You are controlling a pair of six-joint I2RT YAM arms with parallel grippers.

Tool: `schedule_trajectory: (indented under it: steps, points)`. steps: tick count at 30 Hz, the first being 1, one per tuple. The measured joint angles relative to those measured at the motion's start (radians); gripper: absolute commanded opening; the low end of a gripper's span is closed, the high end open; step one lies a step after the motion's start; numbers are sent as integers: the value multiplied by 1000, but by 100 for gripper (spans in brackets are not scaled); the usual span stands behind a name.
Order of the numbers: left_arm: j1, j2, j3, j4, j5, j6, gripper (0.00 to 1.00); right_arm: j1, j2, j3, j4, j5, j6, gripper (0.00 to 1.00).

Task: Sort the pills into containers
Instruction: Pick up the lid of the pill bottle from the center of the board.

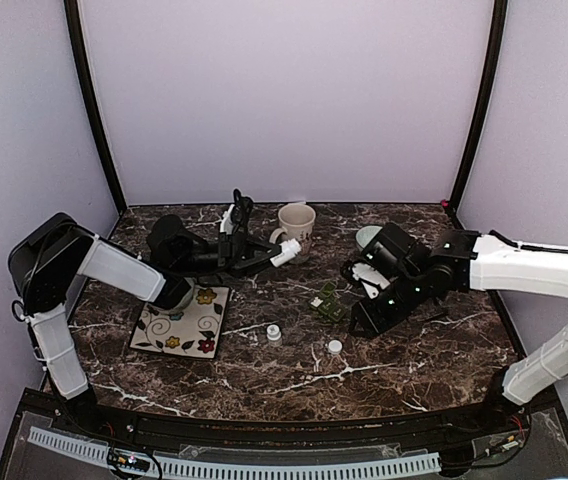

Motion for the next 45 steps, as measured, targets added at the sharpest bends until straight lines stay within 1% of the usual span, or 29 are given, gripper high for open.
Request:
schedule_trajectory:
  steps: [3,8,22,38,45]
  points:
    - [0,-7,-14,-8,0,8,8,29,18,-32,19,43,10,42]
    - [0,-16,-23,-28,1,19,8,66,103,-40,75,90,25,45]
    - [0,-54,-43,-50,0,37,8,71,319,-38,163,137,14,48]
    - [0,-61,-52,-56,-1,40,8,71,369,4,182,148,-18,49]
    - [0,-61,-53,-56,-1,40,8,71,393,16,184,144,-34,43]
